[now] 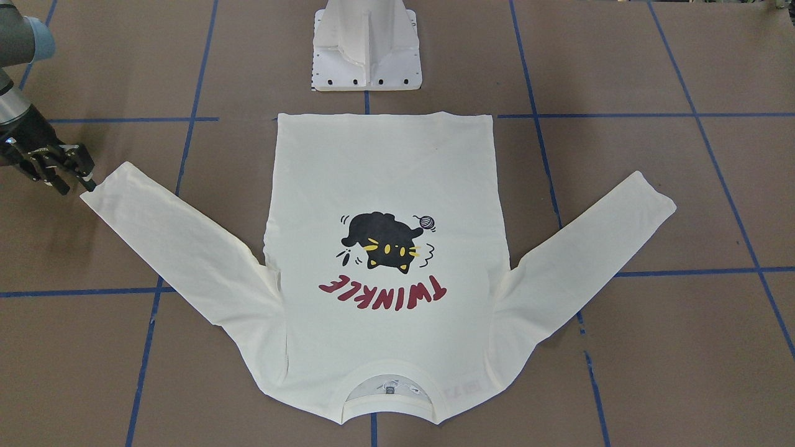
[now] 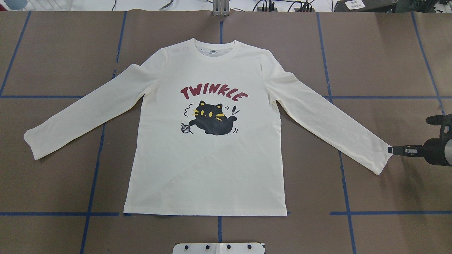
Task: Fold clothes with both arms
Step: 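Lower the right gripper to the cuff of the sleeve nearest it and grasp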
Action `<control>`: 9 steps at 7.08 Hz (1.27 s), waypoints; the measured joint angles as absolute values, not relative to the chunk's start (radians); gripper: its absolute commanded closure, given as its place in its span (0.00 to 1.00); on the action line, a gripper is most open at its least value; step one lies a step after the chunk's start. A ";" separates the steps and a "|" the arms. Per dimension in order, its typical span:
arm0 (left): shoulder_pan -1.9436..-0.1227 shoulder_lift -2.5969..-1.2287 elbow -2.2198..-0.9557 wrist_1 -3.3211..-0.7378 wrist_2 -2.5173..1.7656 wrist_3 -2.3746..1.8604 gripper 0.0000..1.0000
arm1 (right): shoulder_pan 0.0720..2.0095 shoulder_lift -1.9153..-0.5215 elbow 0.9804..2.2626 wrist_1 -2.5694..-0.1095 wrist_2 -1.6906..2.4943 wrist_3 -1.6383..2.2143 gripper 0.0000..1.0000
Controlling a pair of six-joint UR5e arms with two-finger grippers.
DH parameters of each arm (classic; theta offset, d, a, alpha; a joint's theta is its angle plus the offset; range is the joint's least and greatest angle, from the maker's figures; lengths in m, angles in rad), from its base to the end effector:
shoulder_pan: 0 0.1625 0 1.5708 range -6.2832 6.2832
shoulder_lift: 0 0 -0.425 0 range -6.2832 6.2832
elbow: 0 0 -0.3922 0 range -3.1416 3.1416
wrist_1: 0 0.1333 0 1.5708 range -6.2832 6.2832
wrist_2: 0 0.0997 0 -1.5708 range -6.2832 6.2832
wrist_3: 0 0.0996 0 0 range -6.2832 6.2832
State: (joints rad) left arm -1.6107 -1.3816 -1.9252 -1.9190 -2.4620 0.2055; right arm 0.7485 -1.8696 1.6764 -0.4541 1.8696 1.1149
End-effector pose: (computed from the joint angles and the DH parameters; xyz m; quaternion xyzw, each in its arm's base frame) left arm -0.0727 -0.4220 0.5210 0.2784 0.3857 0.1812 0.8607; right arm -0.2193 -0.3456 0.6218 0.1397 -0.4385 0.0635 0.8855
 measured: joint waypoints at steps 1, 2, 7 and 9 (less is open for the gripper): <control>-1.611 -1.382 -1.925 -1.919 -2.462 0.206 0.00 | 0.746 -1.855 1.663 -0.454 1.869 1.115 0.46; -1.611 -1.382 -1.925 -1.919 -2.462 0.206 0.00 | 0.745 -1.844 1.654 -0.454 1.869 1.115 0.67; -1.611 -1.381 -1.925 -1.919 -2.462 0.206 0.00 | 0.747 -1.840 1.652 -0.455 1.869 1.113 1.00; -1.611 -1.381 -1.925 -1.919 -2.462 0.206 0.00 | 0.749 -1.842 1.690 -0.486 1.875 1.111 1.00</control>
